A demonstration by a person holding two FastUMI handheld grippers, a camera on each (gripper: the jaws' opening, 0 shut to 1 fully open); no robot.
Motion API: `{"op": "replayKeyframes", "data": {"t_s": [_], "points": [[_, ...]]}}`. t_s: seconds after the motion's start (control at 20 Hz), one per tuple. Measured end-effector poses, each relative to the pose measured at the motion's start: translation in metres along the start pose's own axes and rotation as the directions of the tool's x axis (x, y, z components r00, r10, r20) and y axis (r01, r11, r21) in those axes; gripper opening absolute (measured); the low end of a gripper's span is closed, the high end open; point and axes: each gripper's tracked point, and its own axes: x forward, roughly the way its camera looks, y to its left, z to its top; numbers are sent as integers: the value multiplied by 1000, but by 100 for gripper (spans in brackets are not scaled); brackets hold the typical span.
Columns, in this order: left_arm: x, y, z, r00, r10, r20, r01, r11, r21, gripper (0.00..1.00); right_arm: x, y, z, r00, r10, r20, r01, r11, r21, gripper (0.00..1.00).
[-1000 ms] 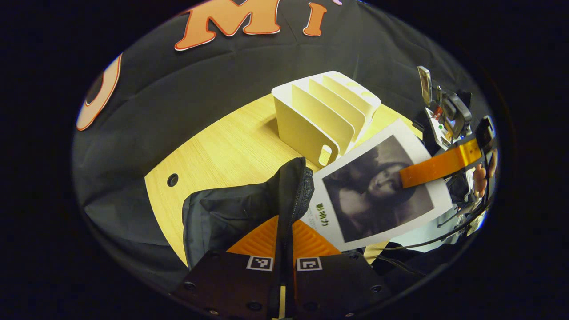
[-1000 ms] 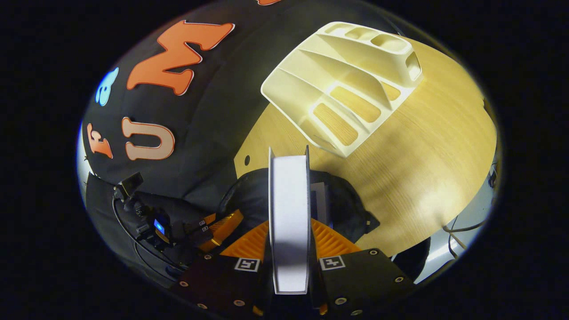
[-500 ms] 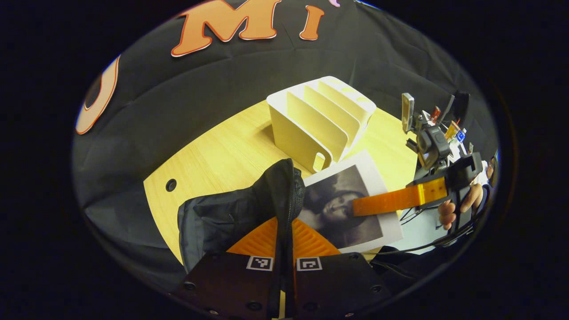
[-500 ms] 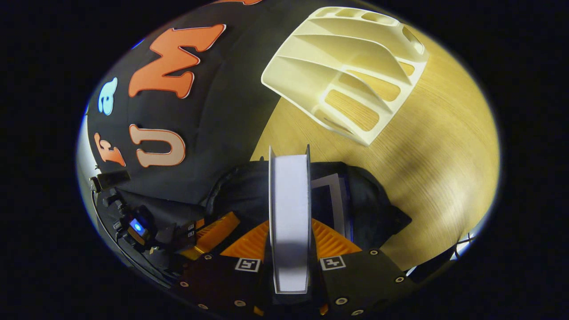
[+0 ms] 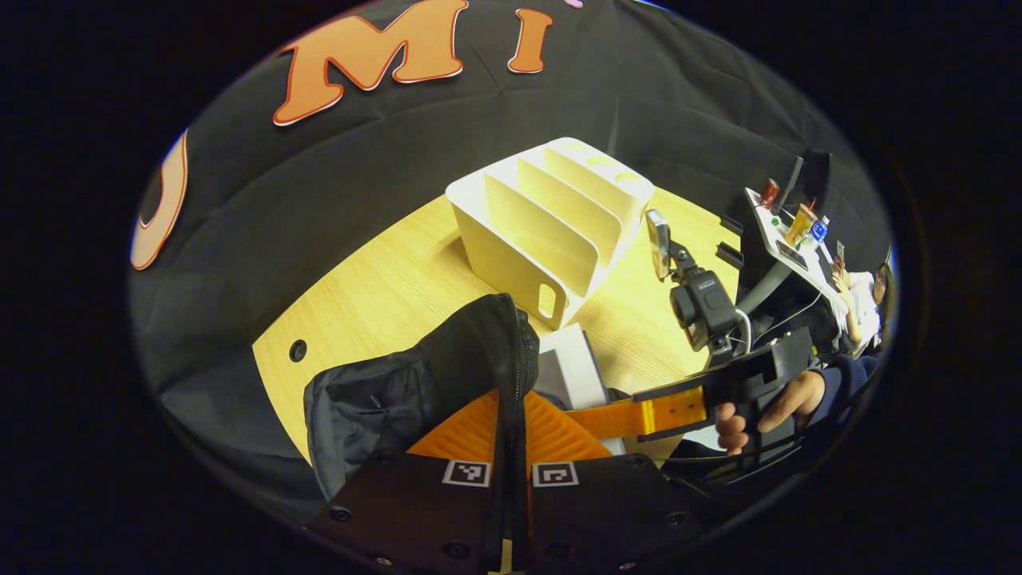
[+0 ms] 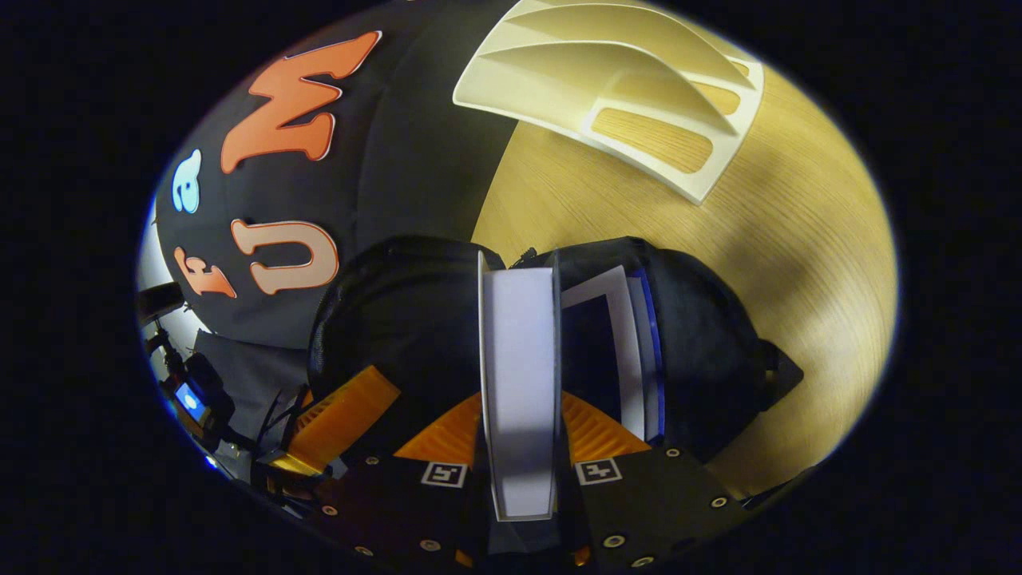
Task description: Open the schoolbag, grab two books from the bookshelf and put them into the schoolbag.
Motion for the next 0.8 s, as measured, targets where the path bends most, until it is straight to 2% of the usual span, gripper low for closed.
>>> {"op": "replayKeyframes", "data": {"t_s": [0.25,0.3,0.35,0.45,0.5,0.6,0.65,0.7,0.8], "points": [[0,-4,1,1000,4,3,-4,1000,-3,5,18,2,-1,999,25,-39,-26,1000,-13,35],[1,-5,1,1000,5,2,-5,1000,-5,5,22,1,-2,999,28,-45,-29,999,-14,27],[1,-5,0,1000,6,3,-6,1000,-8,5,24,1,-2,998,33,-50,-34,999,-13,35],[2,-5,-1,1000,8,0,-8,1000,-15,5,32,1,-2,998,25,-62,-26,1000,-17,35],[2,-5,-1,1000,10,0,-10,1000,-14,5,34,-4,-3,998,-5,-68,3,1000,-30,36],[4,-4,-4,1000,10,-5,-10,1000,-13,5,37,-21,-2,993,-86,-75,79,994,-80,45],[5,-2,-4,1000,17,-5,-17,1000,-17,5,35,-28,-3,989,-127,-81,118,987,-105,54],[6,0,-5,1000,23,-8,-23,999,-24,5,39,-38,-5,982,-165,-90,153,980,-128,59],[8,1,-7,999,32,-11,-33,998,-49,5,30,-43,-11,973,-193,-125,173,972,-157,73]]}}
